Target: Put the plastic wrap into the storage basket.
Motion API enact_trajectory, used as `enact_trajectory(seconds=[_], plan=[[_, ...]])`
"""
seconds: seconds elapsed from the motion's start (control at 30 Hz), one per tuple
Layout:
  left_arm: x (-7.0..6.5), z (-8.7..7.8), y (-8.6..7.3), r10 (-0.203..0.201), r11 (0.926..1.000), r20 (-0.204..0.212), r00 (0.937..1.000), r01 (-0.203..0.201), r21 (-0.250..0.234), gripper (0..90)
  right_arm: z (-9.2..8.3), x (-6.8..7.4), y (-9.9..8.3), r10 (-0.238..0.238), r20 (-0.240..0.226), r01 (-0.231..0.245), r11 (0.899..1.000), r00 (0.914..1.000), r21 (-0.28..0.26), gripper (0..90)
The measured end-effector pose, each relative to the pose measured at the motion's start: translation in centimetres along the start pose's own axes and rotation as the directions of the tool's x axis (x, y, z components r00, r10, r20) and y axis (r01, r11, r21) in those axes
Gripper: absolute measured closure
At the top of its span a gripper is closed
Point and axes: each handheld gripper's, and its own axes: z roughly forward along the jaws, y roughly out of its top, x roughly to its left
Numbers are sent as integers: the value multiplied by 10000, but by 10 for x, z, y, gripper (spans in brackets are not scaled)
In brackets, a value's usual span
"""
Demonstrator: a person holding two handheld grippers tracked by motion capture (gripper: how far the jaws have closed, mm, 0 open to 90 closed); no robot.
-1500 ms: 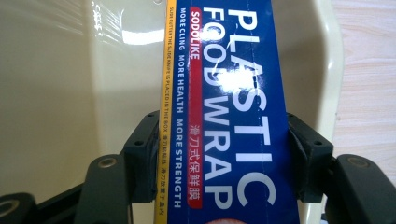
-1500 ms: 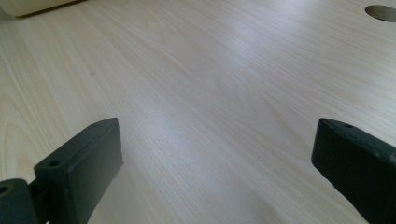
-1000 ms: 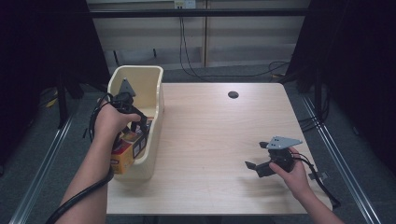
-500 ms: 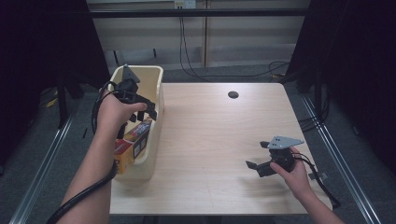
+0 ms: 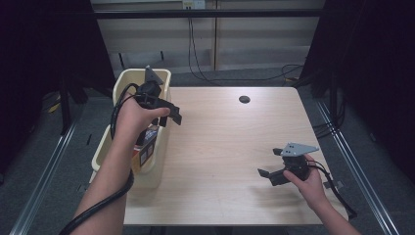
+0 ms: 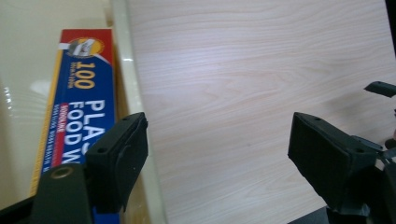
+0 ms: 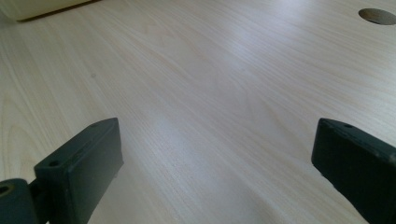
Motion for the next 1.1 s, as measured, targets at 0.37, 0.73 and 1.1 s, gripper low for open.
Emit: enact_trajectory(seconds=[0.37, 0.73, 1.1], plan=[[-24, 13, 1, 533, 9986, 353, 9980, -535, 41, 179, -1, 0, 0, -14, 20, 14, 10000, 10000, -36, 17], [-41, 35, -1, 957, 9951, 736, 9927, -972, 181, 175, -1, 0, 0, -27, -36, 27, 10000, 10000, -38, 16], [-53, 50, -5, 1300, 9910, 998, 9865, -1324, 183, 174, -1, 0, 0, -41, -50, 40, 10000, 10000, -42, 16]])
